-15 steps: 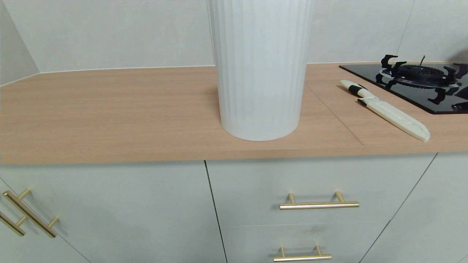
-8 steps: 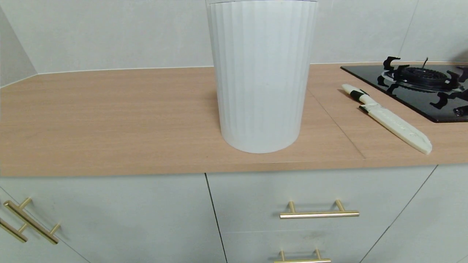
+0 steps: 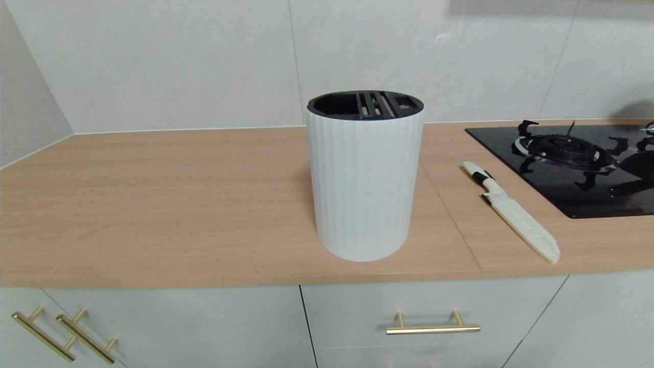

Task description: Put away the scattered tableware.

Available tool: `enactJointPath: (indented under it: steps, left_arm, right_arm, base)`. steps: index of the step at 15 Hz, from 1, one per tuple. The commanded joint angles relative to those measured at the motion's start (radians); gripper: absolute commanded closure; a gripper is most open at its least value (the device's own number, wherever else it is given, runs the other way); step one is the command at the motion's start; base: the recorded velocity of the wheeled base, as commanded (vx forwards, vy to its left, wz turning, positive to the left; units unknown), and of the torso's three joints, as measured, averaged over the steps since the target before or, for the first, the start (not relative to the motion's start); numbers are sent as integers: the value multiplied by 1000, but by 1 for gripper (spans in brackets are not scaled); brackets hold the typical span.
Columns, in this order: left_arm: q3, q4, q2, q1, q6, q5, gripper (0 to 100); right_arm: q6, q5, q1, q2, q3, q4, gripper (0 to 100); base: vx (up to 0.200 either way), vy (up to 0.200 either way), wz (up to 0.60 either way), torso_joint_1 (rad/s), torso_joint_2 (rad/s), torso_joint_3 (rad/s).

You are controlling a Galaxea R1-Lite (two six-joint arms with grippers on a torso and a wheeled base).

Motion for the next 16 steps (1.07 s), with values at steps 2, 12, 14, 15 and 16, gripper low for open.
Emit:
enactJointPath:
  steps: [2,12,14,15,16]
  left_arm:
    - [0,0,0,0,0,0,0]
    - [0,0,0,0,0,0,0]
    - [0,0,0,0,0,0,0]
    - [0,0,0,0,0,0,0]
    - [0,-1,0,0,0,0,0]
  right_arm:
    - [0,0,0,1,0,0,0]
    - [0,0,0,1,0,0,0]
    - [0,1,0,1,0,0,0]
    - [0,1,0,1,0,0,0]
    - [0,0,0,1,0,0,0]
  base:
    - [0,0,0,225,-476,-259]
    - [0,0,0,232,-499,-271]
    - [0,0,0,249,-535,-286]
    - [0,0,0,271,-549,-295]
    - [0,0,0,271,-569,-290]
